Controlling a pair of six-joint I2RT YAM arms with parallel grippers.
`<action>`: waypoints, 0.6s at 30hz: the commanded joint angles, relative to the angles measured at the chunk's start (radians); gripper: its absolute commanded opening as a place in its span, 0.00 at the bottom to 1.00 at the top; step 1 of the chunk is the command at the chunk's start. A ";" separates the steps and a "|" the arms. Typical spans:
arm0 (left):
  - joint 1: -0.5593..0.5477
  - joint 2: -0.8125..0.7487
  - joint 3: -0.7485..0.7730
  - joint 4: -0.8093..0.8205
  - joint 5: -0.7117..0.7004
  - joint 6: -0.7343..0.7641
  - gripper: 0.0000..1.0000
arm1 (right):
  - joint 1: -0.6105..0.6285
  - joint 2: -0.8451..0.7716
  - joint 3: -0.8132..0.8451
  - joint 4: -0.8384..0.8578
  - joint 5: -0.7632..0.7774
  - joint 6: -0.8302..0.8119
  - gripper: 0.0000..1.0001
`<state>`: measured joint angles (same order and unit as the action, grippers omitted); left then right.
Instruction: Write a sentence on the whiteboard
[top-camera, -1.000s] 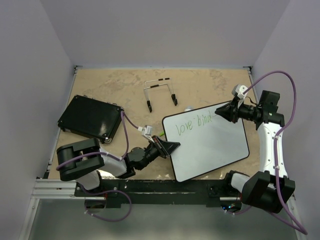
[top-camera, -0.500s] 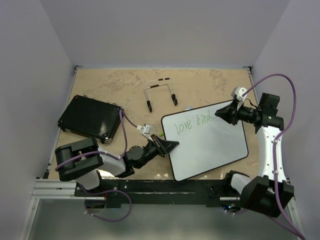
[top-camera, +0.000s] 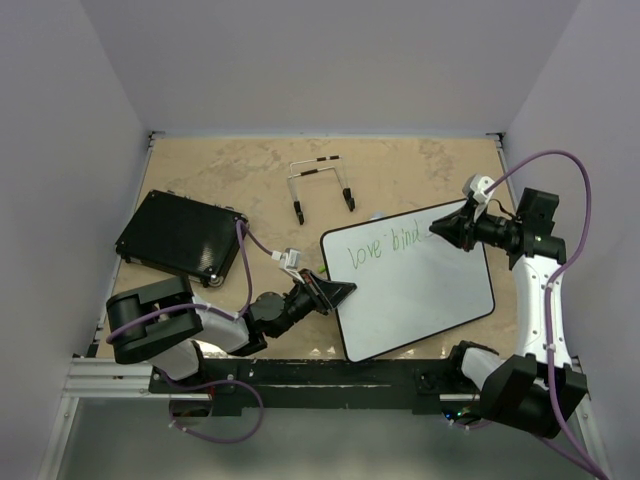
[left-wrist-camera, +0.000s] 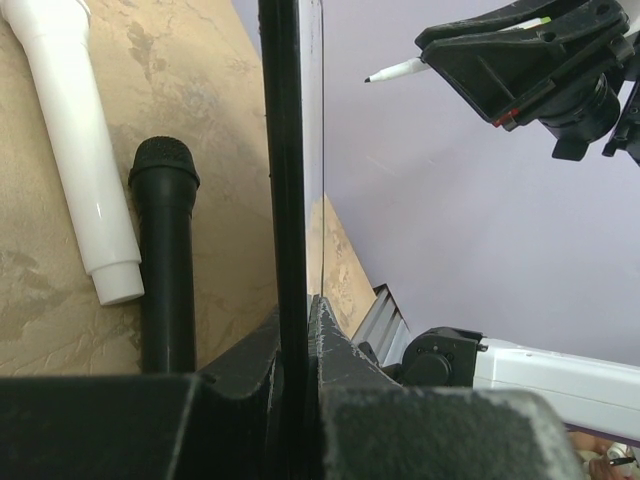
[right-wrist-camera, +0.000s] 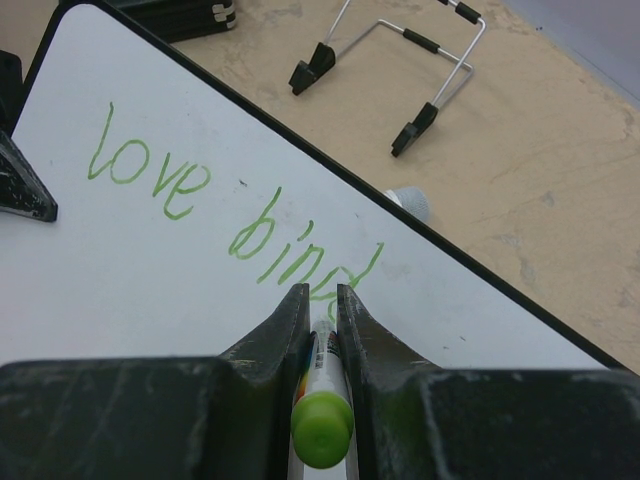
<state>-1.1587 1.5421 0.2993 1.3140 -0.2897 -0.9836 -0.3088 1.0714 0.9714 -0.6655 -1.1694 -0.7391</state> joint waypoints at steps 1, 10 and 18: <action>0.008 -0.023 0.004 0.108 -0.003 0.122 0.00 | -0.006 -0.021 -0.005 0.041 -0.006 0.024 0.00; 0.008 -0.037 0.008 0.091 -0.003 0.126 0.00 | -0.006 -0.036 -0.016 0.089 0.024 0.078 0.00; 0.008 -0.045 0.000 0.083 -0.002 0.125 0.00 | -0.006 -0.053 -0.025 0.133 0.050 0.133 0.00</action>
<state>-1.1587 1.5299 0.2993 1.3094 -0.2852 -0.9688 -0.3088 1.0519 0.9531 -0.5861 -1.1370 -0.6518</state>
